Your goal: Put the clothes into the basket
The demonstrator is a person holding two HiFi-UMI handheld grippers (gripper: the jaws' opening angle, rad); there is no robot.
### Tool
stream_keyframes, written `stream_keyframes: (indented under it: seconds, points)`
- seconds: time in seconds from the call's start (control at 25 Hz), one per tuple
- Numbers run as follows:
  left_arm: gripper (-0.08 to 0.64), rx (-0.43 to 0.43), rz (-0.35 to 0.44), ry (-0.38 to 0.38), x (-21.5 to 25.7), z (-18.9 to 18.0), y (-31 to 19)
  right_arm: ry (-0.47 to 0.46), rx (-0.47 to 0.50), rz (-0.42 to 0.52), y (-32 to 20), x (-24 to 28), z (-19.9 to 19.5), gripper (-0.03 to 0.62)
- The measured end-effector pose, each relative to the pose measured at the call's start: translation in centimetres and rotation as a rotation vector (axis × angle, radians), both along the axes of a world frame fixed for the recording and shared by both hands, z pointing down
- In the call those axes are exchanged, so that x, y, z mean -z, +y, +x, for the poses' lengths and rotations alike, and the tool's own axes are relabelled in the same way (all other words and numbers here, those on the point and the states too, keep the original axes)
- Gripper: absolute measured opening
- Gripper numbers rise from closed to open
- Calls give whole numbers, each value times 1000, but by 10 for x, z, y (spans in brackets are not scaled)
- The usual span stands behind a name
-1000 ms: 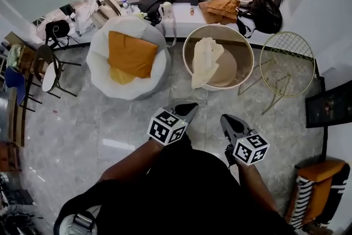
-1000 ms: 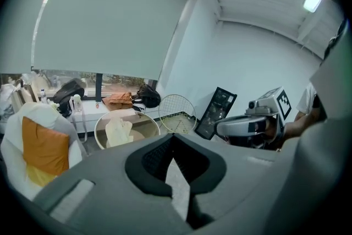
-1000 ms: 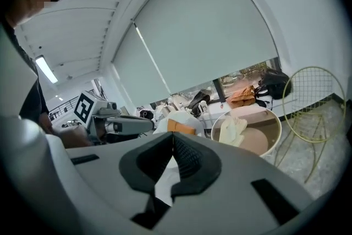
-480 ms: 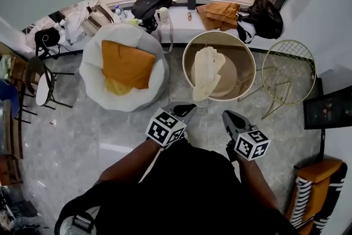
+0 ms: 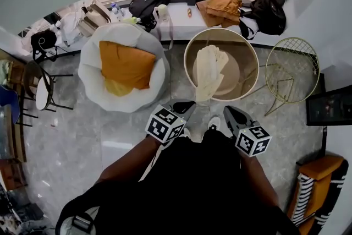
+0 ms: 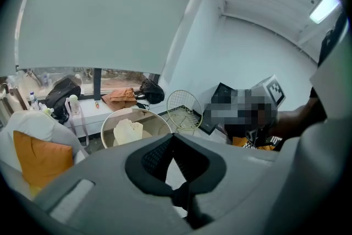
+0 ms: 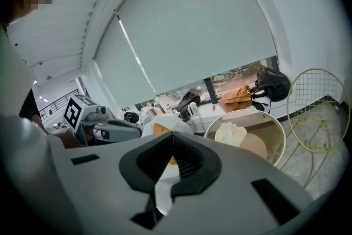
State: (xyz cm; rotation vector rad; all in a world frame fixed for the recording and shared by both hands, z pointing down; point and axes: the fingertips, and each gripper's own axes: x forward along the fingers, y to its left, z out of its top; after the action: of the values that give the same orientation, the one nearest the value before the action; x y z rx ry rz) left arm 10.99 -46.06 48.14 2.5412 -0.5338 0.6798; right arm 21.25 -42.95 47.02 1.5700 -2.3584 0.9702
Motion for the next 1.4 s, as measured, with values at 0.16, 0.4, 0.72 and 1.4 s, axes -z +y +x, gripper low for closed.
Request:
stream_keyframes:
  seconds: [0.16, 0.4, 0.72, 1.4]
  points:
    - [0, 5, -16, 2, -2, 9, -10, 1, -13, -12, -14, -6, 17, 15]
    - [0, 38, -30, -29, -8, 25, -47, -31, 6, -15, -58, -13, 35, 15]
    - [0, 55, -23, -40, 1, 87, -119, -25, 21, -15, -128, -16, 104, 15]
    - [0, 174, -27, -199, -43, 148, -217, 78, 119, -150, -244, -122, 210, 15]
